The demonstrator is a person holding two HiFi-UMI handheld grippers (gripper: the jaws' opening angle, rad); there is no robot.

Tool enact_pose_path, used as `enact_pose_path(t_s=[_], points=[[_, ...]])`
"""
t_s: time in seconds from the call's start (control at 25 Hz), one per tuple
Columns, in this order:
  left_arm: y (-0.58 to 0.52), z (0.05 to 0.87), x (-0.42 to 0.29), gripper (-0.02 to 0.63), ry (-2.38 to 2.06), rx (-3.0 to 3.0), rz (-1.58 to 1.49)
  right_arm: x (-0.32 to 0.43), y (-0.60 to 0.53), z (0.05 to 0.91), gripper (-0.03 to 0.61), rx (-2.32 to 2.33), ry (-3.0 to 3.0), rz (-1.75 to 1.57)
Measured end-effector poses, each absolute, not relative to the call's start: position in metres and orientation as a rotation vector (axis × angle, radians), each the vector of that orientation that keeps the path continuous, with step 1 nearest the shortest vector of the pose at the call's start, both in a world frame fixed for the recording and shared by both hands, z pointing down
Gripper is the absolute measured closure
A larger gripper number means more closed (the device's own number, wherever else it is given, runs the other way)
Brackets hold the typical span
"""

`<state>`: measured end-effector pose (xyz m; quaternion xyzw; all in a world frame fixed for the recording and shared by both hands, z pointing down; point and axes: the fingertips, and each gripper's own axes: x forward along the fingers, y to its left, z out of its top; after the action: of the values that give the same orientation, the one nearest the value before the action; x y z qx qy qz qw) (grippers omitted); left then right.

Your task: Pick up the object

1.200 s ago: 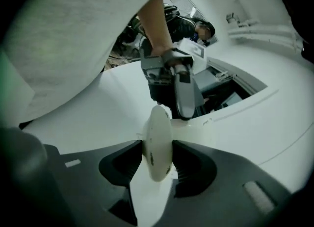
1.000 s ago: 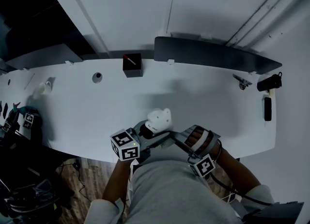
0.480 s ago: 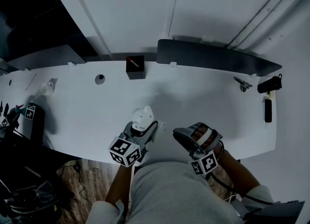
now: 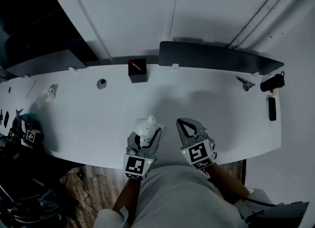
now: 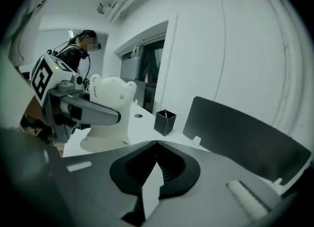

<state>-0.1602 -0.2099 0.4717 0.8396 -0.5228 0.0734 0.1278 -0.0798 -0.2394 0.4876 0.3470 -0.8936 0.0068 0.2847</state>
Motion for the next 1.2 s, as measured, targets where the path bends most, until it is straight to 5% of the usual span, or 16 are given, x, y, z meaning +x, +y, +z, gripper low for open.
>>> enact_pose_path(t_s=[0.52,1.2], points=[[-0.191,0.468,-0.144,0.446,-1.354,2.556,0.211,-0.094,-0.209,0.484,0.577,1.076,-2.377,0.164],[-0.104,0.458,-0.064,0.446,-1.476,2.566,0.237,-0.004,-0.105,0.453,0.577,1.227,-2.505,0.189]])
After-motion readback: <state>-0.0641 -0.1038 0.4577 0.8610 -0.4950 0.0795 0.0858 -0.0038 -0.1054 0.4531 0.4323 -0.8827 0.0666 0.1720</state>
